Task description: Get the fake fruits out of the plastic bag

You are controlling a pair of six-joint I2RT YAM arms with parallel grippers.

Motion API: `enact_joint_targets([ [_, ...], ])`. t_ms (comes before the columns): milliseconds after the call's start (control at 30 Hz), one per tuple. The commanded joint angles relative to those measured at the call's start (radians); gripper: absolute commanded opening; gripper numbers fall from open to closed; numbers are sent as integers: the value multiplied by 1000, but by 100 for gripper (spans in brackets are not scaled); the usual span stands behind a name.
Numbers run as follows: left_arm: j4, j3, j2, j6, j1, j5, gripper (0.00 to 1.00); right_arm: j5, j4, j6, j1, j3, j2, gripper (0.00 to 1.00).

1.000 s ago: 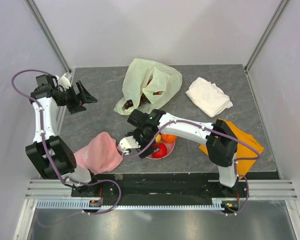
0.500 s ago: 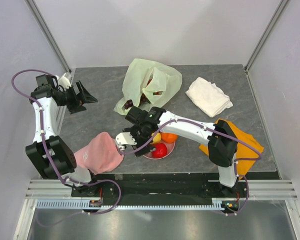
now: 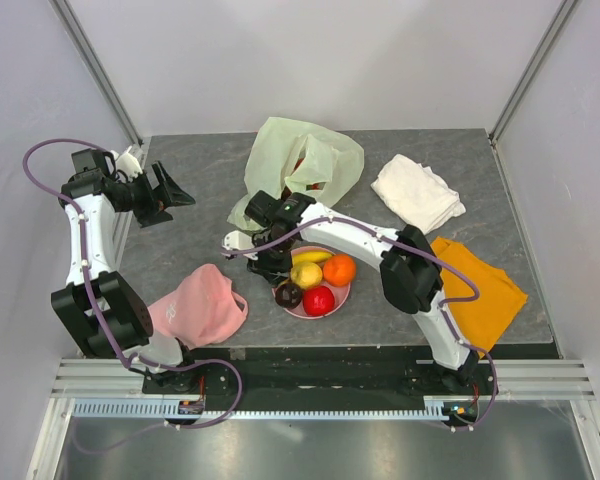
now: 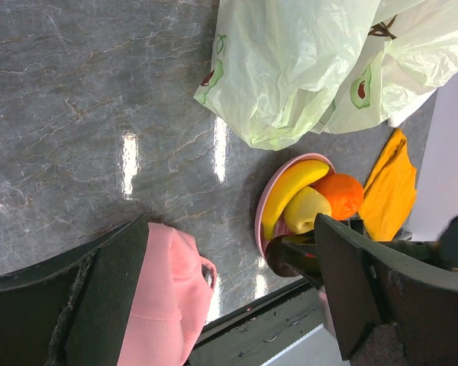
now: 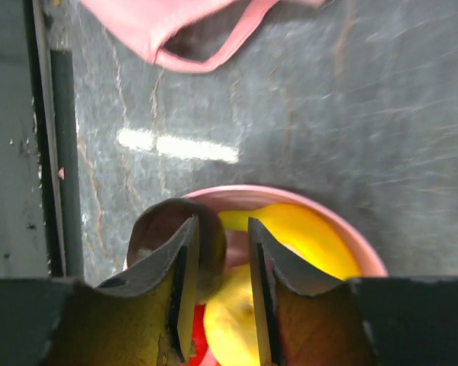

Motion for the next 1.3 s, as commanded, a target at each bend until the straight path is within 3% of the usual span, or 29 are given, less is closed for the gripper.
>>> enact_joint_targets([
  [0,17,15,-19,2,2,31,96,-13,-103,-40,17,21,-2,37],
  [433,18,16,-13,4,2,25,96,-10,-129,-67,25,-19,-17,38],
  [600,12,26,-29,16,2,64,96,-66,-160,-31,11,180,-51,41],
  [733,4,18,-56,48,-10,126,96,-70,-56,86,-36,285,-141,54],
  [867,14,3,-62,30,-118,-1,96,76,270,334,-176,157,-246,73],
  [967,47,12,-33,-22,-220,-91,98,180,314,329,-236,155,-193,80],
  [1033,54,44,40,-33,-286,-116,98,276,313,302,-258,181,-148,80],
  [1167,52,153,175,-13,-367,-164,98,227,349,296,-289,207,-56,71],
  [1267,35,216,218,73,-447,-273,98,130,389,340,-288,221,-47,70],
])
